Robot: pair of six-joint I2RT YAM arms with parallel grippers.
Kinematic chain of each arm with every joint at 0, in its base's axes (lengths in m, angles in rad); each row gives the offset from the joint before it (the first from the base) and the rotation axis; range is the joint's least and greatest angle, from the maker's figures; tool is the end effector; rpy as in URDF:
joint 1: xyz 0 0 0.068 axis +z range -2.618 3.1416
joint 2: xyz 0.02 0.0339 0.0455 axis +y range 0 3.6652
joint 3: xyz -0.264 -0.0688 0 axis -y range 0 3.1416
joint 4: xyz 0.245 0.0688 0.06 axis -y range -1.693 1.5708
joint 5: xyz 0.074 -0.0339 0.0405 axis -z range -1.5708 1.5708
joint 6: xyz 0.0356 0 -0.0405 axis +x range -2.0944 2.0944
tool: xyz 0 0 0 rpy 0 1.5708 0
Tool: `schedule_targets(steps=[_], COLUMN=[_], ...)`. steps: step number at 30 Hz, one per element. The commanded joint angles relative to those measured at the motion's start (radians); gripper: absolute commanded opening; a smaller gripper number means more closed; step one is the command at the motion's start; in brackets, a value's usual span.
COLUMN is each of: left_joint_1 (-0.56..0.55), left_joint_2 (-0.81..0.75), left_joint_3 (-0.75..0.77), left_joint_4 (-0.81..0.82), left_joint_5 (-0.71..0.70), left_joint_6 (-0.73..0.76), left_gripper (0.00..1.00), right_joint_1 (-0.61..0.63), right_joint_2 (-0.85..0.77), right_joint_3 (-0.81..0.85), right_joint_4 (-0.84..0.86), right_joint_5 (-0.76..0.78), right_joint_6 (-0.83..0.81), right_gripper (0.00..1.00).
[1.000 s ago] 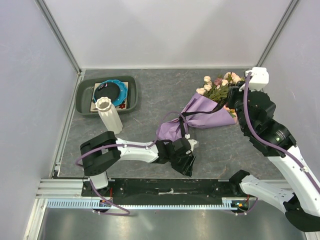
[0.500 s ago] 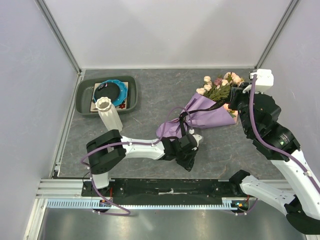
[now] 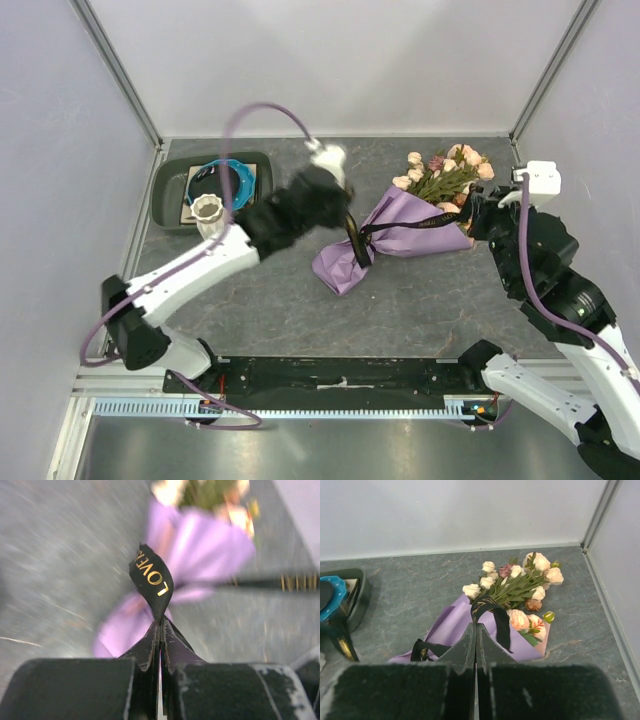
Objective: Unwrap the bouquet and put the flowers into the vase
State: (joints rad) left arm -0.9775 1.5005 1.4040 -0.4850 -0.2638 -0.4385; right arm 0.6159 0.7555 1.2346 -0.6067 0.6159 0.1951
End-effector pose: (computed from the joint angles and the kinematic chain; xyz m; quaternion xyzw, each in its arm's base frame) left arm 0.1987 -0.2781 0.3534 0.1721 0.8576 -0.2181 0.4328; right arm 0.1097 0.0524 0.4476 0.0464 0.7415 0.0392 0.6682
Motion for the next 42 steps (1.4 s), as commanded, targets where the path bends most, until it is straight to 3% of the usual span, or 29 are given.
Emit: schedule_targets(steps=[1,7,13,20,26,31,34,39,42], left_joint_1=[0.182,0.218,0.220,0.220,0.220,0.220,0.220,0.221,0.226], left_joint_2=[-0.074,-0.025,-0.002,0.052,0.145,0.153,0.130,0.083,0.072], left_joint_3=[0.148,0.392,0.484,0.446,0.444,0.438,0.438,0.452,0.464], left_joint_4=[-0.023,0.045,0.161,0.253,0.264,0.269,0.267,0.214,0.149], left_joint_5=[-0.042,0.041,0.095,0.544,0.774,0.893,0.902,0.822,0.760], left_joint_6=[0.107,0.208,0.245,0.018,-0.124,-0.193,-0.197,-0.145,-0.095], left_gripper=[0.02,0.02,0.02,0.02,0.02,0.02,0.02,0.02,0.02], right_joint_1=[-0.002,-0.001,-0.001,-0.001,0.005,0.076,0.183,0.335,0.346], right_joint_2=[-0.062,-0.105,-0.070,-0.044,0.053,0.171,0.228,0.301,0.442], right_joint_3=[-0.043,-0.119,-0.165,-0.326,-0.437,-0.416,-0.402,-0.564,-0.499], right_joint_4=[-0.001,0.036,0.091,0.445,0.743,0.779,0.846,1.271,1.334], right_joint_5=[-0.128,-0.505,-0.876,-1.010,-1.154,-1.006,-0.788,-0.475,-0.429], right_joint_6=[0.006,-0.023,-0.004,0.255,0.389,0.271,0.185,0.031,-0.005], right_gripper=[0.00,0.00,0.01,0.00,0.00,0.00,0.00,0.00,0.01])
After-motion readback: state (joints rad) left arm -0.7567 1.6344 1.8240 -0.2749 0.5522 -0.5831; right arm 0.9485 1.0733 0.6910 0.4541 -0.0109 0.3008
